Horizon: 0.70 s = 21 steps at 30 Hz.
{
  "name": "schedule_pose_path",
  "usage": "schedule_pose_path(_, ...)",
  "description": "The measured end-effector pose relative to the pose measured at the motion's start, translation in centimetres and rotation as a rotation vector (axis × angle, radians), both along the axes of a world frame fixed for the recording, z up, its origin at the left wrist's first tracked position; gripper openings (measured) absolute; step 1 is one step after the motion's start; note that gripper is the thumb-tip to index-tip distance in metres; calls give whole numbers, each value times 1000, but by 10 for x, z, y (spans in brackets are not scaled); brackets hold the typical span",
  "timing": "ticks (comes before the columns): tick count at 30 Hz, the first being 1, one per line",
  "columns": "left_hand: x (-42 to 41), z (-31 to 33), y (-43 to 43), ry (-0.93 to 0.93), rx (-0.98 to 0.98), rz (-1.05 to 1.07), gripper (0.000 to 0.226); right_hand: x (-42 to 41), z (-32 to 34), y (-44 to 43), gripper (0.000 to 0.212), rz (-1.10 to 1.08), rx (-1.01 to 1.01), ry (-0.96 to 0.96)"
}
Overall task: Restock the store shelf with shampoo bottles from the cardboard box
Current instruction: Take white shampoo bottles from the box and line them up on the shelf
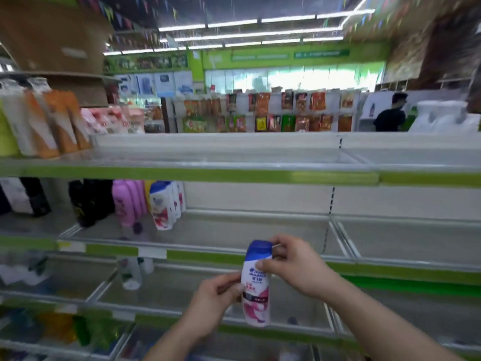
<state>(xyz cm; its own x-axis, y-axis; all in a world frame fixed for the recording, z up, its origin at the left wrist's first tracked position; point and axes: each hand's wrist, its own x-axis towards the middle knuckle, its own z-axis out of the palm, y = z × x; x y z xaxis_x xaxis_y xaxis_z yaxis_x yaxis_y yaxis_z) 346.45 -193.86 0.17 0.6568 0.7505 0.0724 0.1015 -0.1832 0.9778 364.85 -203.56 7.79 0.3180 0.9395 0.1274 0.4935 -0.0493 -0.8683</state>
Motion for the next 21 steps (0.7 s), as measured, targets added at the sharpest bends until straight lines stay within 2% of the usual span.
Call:
schedule_pose_path(4,-9,42,33,-26,106,23,29,-20,37,37,32,-50,88,40)
schedule_pose_path(6,-16,55,54,23,154,23,33,-33,49,60,33,-61,113,50)
schedule_pose_path(10,-33,72,105,26,148,37,40,-57,62,111,36,-117,175,65)
schedule_pose_path(15,-51,83,160,29,109,51,36,-83,62,173,26,-176,206,28)
schedule_pose_path(18,-56,78,193,38,108,68,40,-93,52,199,27,-213,226,-45)
schedule_pose_path(21,-57,71,212,42,121,52,31,-105,33,218,29,-214,242,-86)
